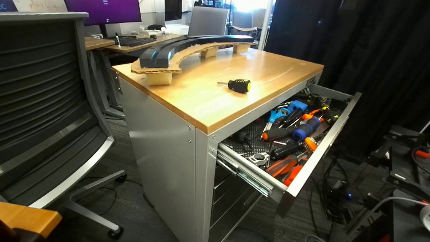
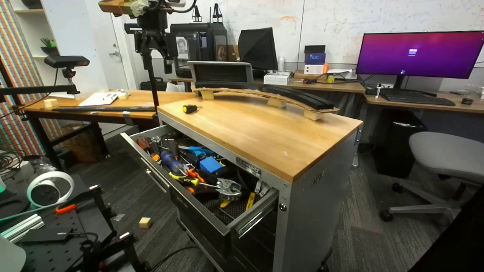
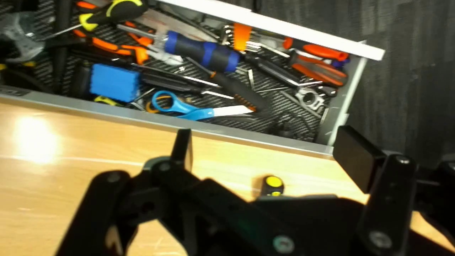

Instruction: Put the screwdriver in the open drawer and close the drawer

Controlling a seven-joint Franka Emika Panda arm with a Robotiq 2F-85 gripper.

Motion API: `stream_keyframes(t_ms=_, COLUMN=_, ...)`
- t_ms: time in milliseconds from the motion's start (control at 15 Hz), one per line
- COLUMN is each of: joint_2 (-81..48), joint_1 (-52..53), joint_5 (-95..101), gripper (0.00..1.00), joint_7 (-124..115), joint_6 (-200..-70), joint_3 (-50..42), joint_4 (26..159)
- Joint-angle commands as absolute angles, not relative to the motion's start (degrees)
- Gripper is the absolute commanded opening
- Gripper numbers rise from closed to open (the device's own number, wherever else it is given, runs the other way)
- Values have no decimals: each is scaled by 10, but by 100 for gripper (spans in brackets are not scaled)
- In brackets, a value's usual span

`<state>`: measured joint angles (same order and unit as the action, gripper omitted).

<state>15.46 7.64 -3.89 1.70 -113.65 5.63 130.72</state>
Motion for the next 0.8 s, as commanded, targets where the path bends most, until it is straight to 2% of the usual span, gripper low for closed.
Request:
stream_keyframes(t_ms=0, joint_2=134, joint_1=33, joint_5=81, gripper=100, joint_7=-44, joint_6=-1152, joint_3=57, joint_4=1303)
stream_keyframes(t_ms=67, joint_2=143, joint_1=54, joint_5=35, gripper=100, joint_7=-16, joint_6=-1145, joint_3=57, joint_4=1309)
stream_keyframes(t_ms=267, joint_2=131, joint_1=33, joint_5=68, gripper=100, joint_7=-27, joint_6=-1146, joint_3=49, joint_4=1309)
stream_keyframes(t_ms=733, joint_2=55, joint_1=57, joint_5=16, gripper=100, joint_7=-100, joint_6=-1306, joint_3=72, joint_4=1337)
